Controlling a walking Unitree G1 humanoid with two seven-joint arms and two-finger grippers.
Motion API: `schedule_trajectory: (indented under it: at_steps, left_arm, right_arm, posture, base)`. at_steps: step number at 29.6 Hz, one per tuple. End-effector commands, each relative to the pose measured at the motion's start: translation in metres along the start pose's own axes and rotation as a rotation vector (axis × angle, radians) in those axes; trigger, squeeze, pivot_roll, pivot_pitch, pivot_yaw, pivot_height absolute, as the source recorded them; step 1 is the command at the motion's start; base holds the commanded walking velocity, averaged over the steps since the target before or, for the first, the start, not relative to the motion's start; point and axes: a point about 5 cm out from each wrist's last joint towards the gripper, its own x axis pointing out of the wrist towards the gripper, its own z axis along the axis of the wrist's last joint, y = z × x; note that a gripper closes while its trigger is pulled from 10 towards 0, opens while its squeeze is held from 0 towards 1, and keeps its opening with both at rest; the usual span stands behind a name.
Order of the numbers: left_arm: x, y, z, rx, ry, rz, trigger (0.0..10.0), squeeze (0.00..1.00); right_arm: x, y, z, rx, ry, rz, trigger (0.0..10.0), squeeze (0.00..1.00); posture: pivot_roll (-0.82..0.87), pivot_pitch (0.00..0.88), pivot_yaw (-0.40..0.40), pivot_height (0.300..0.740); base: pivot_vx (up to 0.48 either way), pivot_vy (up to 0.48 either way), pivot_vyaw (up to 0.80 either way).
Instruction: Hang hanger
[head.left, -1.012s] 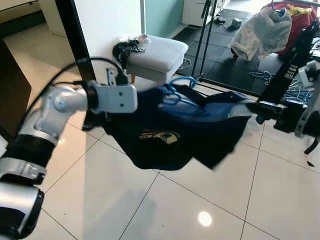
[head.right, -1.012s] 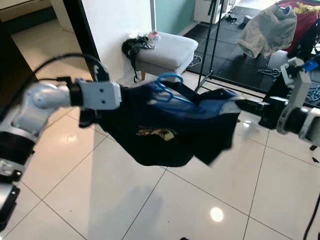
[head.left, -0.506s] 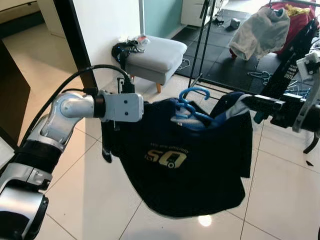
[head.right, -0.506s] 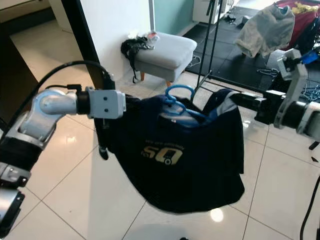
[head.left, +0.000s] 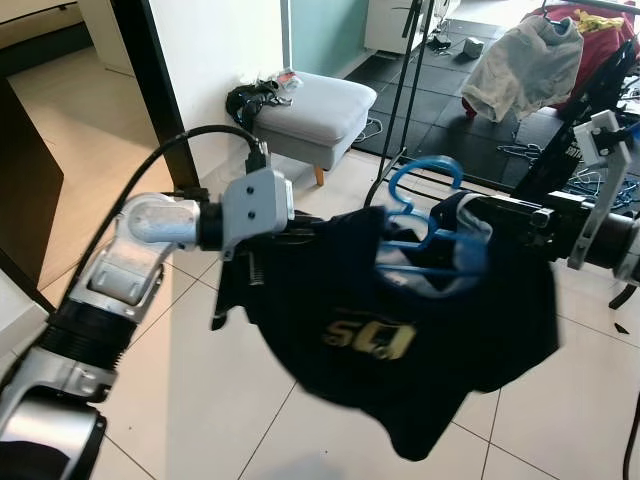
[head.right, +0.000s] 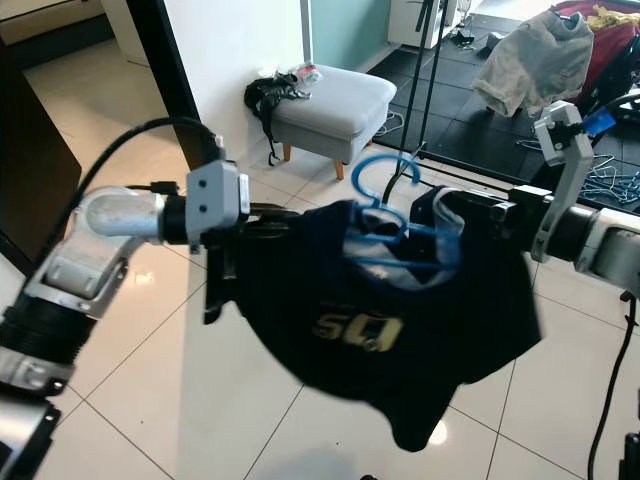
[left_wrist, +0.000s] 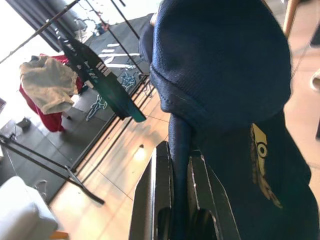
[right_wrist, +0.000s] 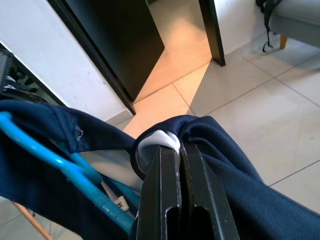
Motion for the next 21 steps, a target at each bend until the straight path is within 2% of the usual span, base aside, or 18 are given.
schedule_trajectory:
  at_steps: [1,2,3,4,9,10,14,16,18,20,21]
  left_arm:
    - [0.002,0.004,0.011,-0.022,-0.087,0.049,10.0,0.00]
    - [0.003,0.005,0.010,-0.040,-0.089,0.063,10.0,0.00]
    - [0.004,0.003,0.008,-0.048,-0.079,0.060,10.0,0.00]
    - [0.004,0.001,0.005,-0.053,-0.065,0.053,10.0,0.00]
    - [0.005,-0.007,-0.001,-0.060,-0.025,0.027,10.0,0.00]
    - [0.007,-0.014,-0.006,-0.061,0.007,0.016,10.0,0.00]
    - [0.010,-0.023,-0.016,-0.057,0.074,0.013,10.0,0.00]
    - [0.010,-0.024,-0.017,-0.057,0.081,0.014,10.0,0.00]
    - [0.010,-0.025,-0.025,-0.028,0.138,0.022,10.0,0.00]
    - [0.010,-0.025,-0.025,-0.028,0.138,0.022,10.0,0.00]
    - [0.008,-0.024,-0.030,-0.010,0.173,0.032,10.0,0.00]
  right_arm:
    - [0.004,0.004,-0.003,-0.007,0.004,0.026,0.0,0.00]
    - [0.005,0.004,-0.002,-0.008,-0.002,0.028,0.0,0.00]
    - [0.006,0.005,0.000,-0.014,-0.022,0.030,1.2,0.00]
    - [0.006,0.005,0.003,-0.019,-0.042,0.031,0.0,0.00]
    - [0.006,0.005,0.013,-0.014,-0.108,0.027,0.0,0.00]
    - [0.005,0.005,0.019,-0.011,-0.143,0.031,0.0,0.00]
    - [0.005,0.010,0.025,0.003,-0.179,0.062,0.0,0.00]
    - [0.005,0.011,0.026,0.003,-0.182,0.065,0.0,0.00]
    - [0.004,0.012,0.031,0.001,-0.201,0.067,0.0,0.00]
    - [0.004,0.012,0.031,0.001,-0.201,0.067,0.0,0.00]
    - [0.003,0.011,0.033,-0.001,-0.211,0.061,0.0,0.00]
  posture:
    - [-0.03,0.137,-0.007,0.740]
    - [-0.03,0.137,-0.007,0.740]
    - [-0.03,0.138,-0.007,0.740]
    - [-0.03,0.138,-0.007,0.740]
    - [-0.03,0.135,-0.005,0.740]
    - [-0.03,0.135,-0.005,0.740]
    - [-0.03,0.131,-0.006,0.740]
    - [-0.03,0.131,-0.006,0.740]
    - [-0.03,0.129,-0.006,0.740]
    - [-0.03,0.129,-0.006,0.740]
    - [-0.03,0.129,-0.006,0.740]
  base:
    - [0.000,0.000,0.00]
    - [0.000,0.000,0.00]
    - [0.000,0.000,0.00]
    - [0.000,0.000,0.00]
    - [0.000,0.000,0.00]
    - [0.000,0.000,0.00]
    - [0.000,0.000,0.00]
    - [0.000,0.000,0.00]
    - [0.000,0.000,0.00]
    - [0.000,0.000,0.00]
    - [0.000,0.000,0.00]
